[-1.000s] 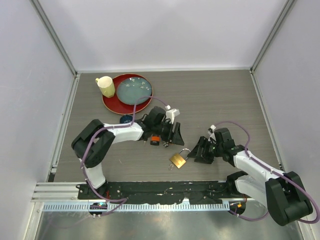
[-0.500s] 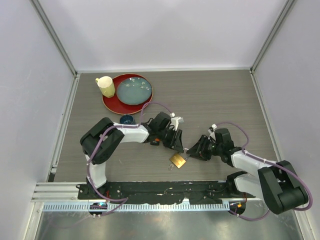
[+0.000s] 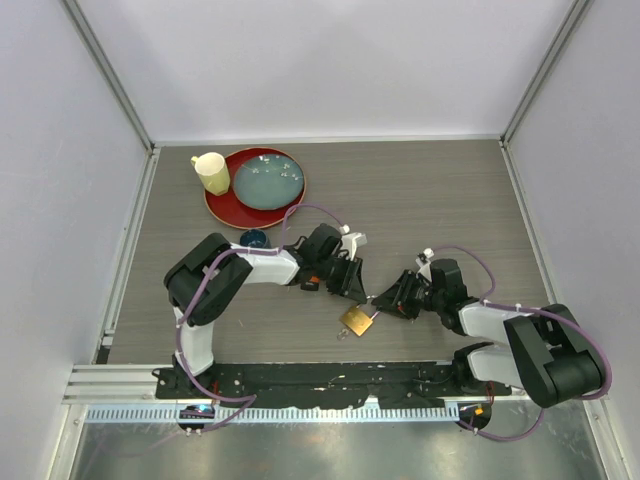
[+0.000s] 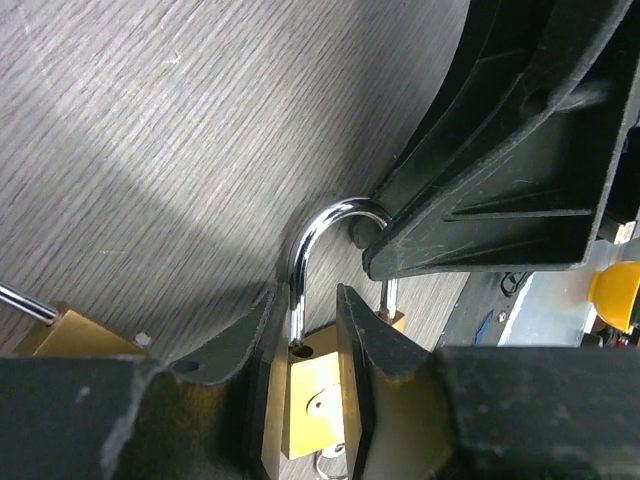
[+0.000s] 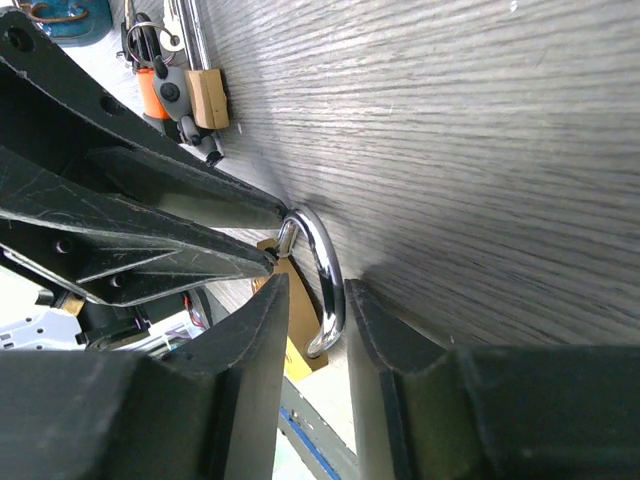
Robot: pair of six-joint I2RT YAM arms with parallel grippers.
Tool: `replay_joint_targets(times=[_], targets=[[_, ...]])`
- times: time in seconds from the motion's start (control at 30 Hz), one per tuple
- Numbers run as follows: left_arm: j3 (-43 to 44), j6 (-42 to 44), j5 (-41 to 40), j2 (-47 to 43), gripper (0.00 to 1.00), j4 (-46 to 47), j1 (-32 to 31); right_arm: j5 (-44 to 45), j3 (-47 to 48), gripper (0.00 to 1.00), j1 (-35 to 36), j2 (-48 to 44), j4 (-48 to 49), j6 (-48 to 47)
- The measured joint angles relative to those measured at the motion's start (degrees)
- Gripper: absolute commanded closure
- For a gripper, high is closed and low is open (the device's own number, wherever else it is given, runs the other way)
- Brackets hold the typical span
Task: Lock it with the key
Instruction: Pick up the lock from the center of the board.
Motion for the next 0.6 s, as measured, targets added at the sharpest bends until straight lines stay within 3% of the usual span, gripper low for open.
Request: replay_joint_targets(times=[0.2,0.33,0.6], targets=[[0.02,-0.81,0.26,0.57,0.73,1.64,-0.2,-0.39,-0.83,0.79,-0.04,2.34,3.93,0.42],[0.04,-0.76,0.26,0.61,0.71,1.86,-0.35,-0.5,-1.07,0.99,-0.04,3.65,5.57,0.37],[0.46,-0.09,0.0,-0.15,0.54,1.14,-0.55,-1.38,-1.11,0.99,-0.09,3.32,7.37,0.37]])
